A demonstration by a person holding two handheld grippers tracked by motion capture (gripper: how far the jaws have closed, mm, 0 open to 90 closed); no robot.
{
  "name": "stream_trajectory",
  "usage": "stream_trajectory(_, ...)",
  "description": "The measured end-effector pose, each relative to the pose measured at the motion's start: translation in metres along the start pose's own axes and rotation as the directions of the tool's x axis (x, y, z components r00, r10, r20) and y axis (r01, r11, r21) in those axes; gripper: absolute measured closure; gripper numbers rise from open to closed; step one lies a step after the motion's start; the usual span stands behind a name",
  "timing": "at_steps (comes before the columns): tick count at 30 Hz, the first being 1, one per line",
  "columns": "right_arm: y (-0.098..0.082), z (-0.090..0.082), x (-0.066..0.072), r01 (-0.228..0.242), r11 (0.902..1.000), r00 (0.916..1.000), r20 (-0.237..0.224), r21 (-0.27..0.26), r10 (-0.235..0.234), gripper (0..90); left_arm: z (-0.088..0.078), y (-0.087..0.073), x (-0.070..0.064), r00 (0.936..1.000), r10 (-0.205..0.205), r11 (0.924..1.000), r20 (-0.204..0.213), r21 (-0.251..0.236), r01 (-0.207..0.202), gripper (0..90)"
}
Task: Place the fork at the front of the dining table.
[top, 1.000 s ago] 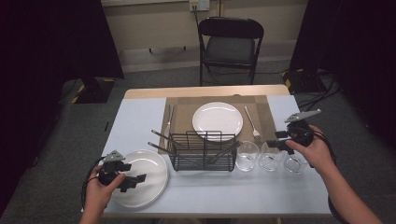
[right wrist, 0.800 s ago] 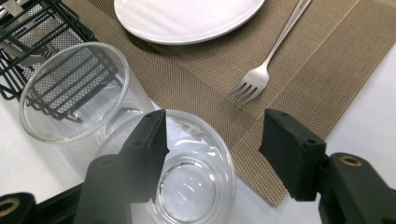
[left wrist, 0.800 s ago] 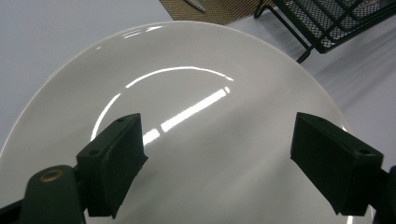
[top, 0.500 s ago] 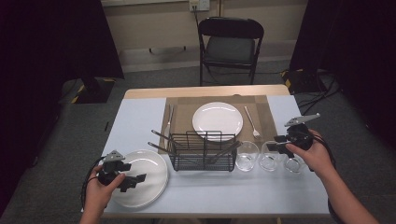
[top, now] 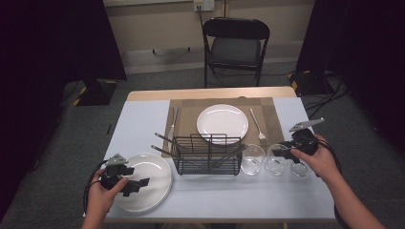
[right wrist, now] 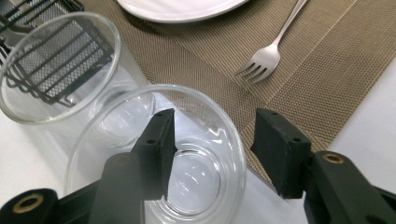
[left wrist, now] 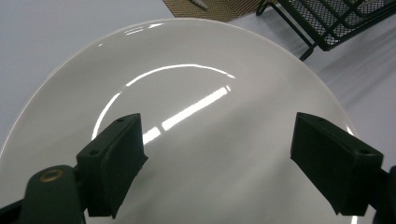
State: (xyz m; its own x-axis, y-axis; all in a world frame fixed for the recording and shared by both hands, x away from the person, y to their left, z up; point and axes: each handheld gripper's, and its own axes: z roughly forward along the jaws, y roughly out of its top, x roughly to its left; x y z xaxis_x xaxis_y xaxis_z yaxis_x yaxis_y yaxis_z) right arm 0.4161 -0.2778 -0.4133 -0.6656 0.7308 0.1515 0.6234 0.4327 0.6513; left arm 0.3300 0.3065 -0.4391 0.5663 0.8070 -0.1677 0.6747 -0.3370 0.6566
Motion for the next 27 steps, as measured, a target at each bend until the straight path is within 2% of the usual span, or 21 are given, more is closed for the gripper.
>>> stream_trajectory(7, -0.0011, 0.0012, 0.0001, -0.003, 1.0000, 1.0000, -0.002, 0.010, 0.003, 50.0, 0.0002, 0.0002, -0.0001, 1.0000, 0.002, 1.0000, -0.001, 0.002, -0.002, 17.0)
stream_trajectory(14, -0.0009, 0.0030, 0.0015, 0.002, 0.9994, 0.9999, 0.013, 0.035, -0.003, 56.4, -0.0003, 0.0002, 0.0008, 1.0000, 0.007, 1.0000, -0.002, 0.003, -0.007, 17.0)
stream_trajectory(17, -0.0005, 0.0035, 0.0020, 0.008, 0.9988, 0.9998, 0.016, 0.047, -0.009, 57.5, -0.0005, 0.0003, 0.0015, 0.9999, 0.015, 0.9999, -0.007, 0.005, -0.015, 17.0)
stream_trajectory(21, -0.0002, 0.0039, 0.0024, 0.012, 0.9986, 0.9997, 0.022, 0.052, -0.014, 59.4, -0.0003, 0.0001, 0.0010, 1.0000, 0.004, 1.0000, -0.005, 0.001, -0.004, 17.0)
stream_trajectory(24, 0.0001, 0.0051, 0.0028, 0.024, 0.9980, 0.9993, 0.027, 0.059, -0.025, 64.9, -0.0005, 0.0003, 0.0016, 0.9999, 0.013, 0.9999, -0.007, 0.005, -0.013, 17.0)
stream_trajectory(27, 0.0005, 0.0060, 0.0035, 0.035, 0.9970, 0.9988, 0.031, 0.069, -0.037, 65.9, -0.0002, 0.0003, 0.0012, 1.0000, 0.003, 1.0000, -0.008, -0.003, -0.003, 17.0)
